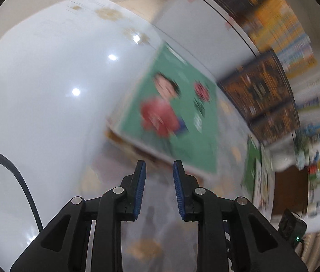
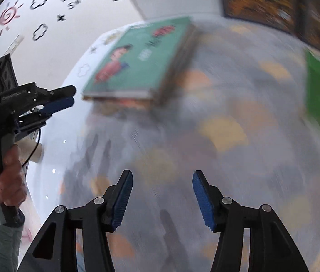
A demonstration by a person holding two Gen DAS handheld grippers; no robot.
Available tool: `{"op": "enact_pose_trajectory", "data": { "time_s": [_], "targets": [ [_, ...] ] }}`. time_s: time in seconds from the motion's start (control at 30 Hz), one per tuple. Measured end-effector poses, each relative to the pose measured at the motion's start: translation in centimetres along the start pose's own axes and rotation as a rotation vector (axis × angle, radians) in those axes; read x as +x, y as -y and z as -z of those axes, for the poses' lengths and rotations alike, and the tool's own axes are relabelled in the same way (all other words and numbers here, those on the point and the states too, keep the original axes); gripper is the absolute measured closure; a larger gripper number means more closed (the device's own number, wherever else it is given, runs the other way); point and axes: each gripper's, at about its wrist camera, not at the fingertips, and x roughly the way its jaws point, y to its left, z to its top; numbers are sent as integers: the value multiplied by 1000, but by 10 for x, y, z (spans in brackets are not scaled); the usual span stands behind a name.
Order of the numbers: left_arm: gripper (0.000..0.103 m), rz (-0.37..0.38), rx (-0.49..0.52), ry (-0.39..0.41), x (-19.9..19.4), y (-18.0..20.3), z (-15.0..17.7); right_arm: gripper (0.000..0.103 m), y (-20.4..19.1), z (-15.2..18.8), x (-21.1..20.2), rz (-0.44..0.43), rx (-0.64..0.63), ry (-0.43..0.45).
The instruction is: Organize books
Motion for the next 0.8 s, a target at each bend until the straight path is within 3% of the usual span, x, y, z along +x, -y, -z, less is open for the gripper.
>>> {"op": "enact_pose_trajectory", "data": {
  "time_s": [0.37,0.43,0.6,0.8],
  "targets": [
    [79,62,218,-216,52,131,94,50,113,98,-82,67,276,74],
    [73,69,251,-247,62,157,111,50,136,110,-99,79,324,92],
    [59,77,299,-310,81,207,150,48,197,144,-145,138,427,153],
    [59,127,378,-340,103,268,204,48,279,172,-191,212,550,210]
  ]
}}
